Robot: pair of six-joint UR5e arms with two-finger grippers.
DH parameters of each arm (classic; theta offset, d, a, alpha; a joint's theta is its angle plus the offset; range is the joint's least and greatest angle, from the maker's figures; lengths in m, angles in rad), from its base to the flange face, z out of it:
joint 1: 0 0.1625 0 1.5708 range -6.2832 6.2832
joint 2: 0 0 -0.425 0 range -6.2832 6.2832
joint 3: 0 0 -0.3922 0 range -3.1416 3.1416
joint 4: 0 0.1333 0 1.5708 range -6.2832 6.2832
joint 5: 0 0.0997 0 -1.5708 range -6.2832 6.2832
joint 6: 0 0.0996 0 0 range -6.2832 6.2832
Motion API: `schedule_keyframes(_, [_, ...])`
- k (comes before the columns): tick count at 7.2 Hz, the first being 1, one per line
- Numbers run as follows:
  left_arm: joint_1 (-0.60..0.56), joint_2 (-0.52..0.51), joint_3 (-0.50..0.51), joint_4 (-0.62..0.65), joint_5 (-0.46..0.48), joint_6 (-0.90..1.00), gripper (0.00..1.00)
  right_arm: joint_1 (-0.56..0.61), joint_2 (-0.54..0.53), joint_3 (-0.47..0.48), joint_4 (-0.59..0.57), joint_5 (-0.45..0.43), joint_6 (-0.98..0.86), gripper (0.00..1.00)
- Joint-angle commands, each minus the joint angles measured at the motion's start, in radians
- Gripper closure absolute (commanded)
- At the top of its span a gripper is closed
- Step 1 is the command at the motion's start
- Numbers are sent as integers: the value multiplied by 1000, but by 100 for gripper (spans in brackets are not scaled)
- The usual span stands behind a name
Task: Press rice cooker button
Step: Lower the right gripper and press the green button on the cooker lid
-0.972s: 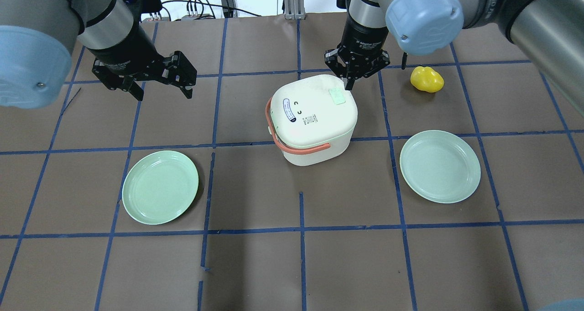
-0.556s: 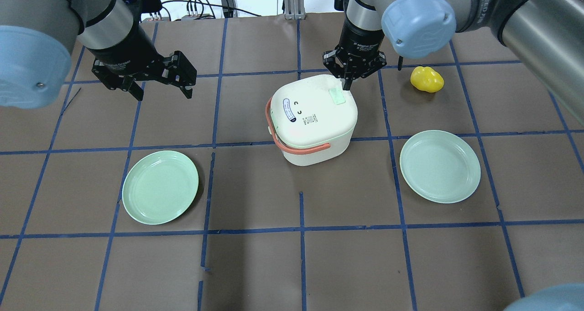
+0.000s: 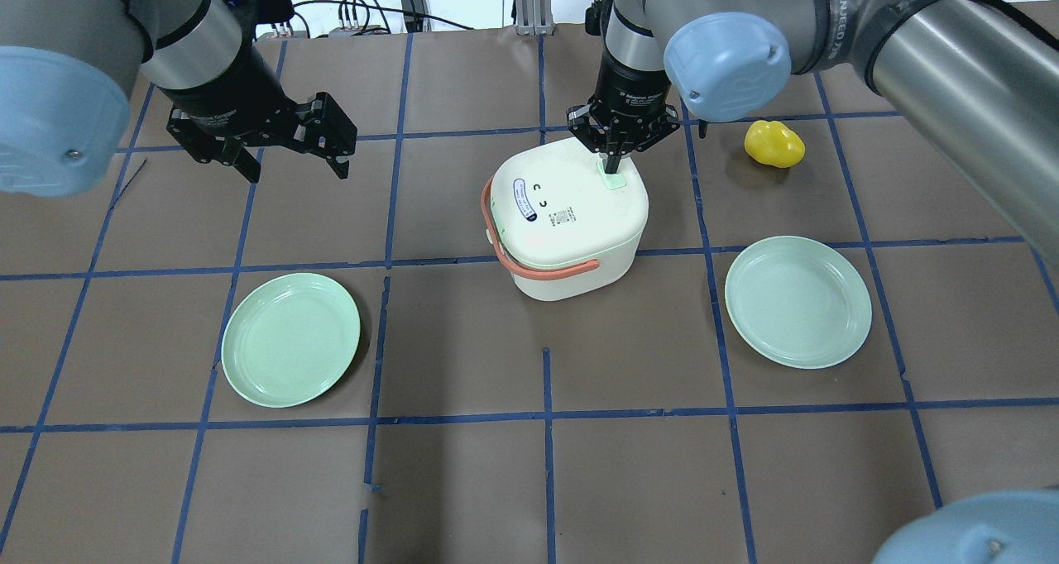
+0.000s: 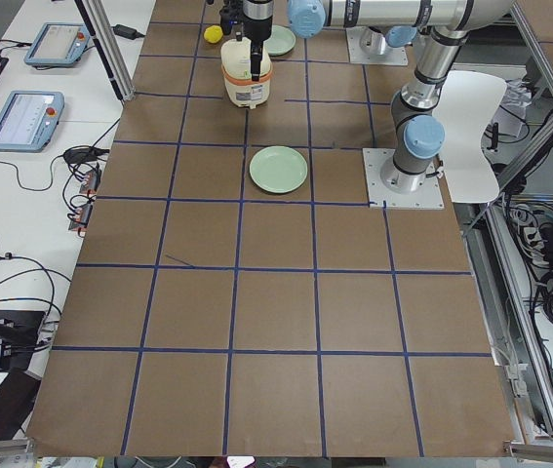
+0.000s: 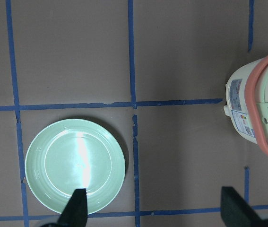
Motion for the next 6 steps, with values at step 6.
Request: schedule_keyframes(6, [0,0,0,0,0,0,0,1,-44,-146,206,-10,11,51])
